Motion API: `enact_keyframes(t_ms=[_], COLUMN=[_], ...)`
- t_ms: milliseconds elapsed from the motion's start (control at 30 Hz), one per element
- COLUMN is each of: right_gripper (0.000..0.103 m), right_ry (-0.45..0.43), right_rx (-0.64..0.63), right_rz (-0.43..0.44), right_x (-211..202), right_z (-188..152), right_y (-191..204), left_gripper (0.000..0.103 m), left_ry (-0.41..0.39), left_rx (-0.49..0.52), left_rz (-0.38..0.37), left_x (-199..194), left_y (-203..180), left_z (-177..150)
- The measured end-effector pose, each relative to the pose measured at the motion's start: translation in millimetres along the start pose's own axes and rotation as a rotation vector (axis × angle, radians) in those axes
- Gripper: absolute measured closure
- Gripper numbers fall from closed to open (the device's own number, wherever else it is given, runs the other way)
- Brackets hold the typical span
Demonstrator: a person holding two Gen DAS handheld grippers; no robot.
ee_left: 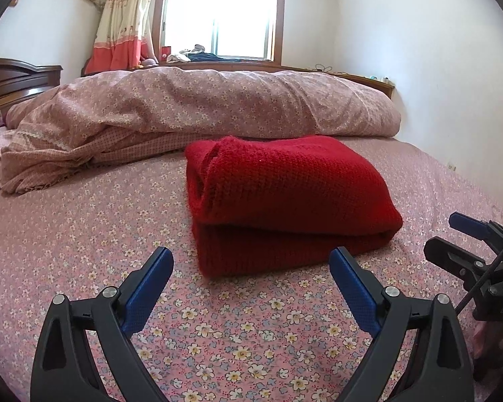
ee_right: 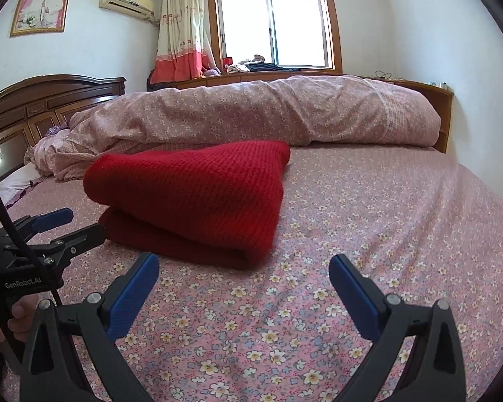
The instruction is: Fold small clothes
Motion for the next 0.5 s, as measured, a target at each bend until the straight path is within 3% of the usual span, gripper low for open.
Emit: enact_keyframes(t_ms=[500], right_gripper=[0.0], right_ry=[0.008], right_rx=[0.007], right_rz=[-0.008], right_x=[0.4], right_z=[0.6], right_y=[-3.2], left_gripper=[0.012], left_ry=[0.014], left_rx=[0.009], left_rz=[-0.003], left_x=[2.3], left_y=[-1.2], left_z=[-0.6])
Point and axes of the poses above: each gripper's, at about its wrist camera, not at the fingertips, and x roughly the way its jaws point, y to its left, z to its top, the point moved 5 cm from there along x, roughly the way its jaws point, and after that the axes turned 11 degrees about x, right-handed, at the moved point
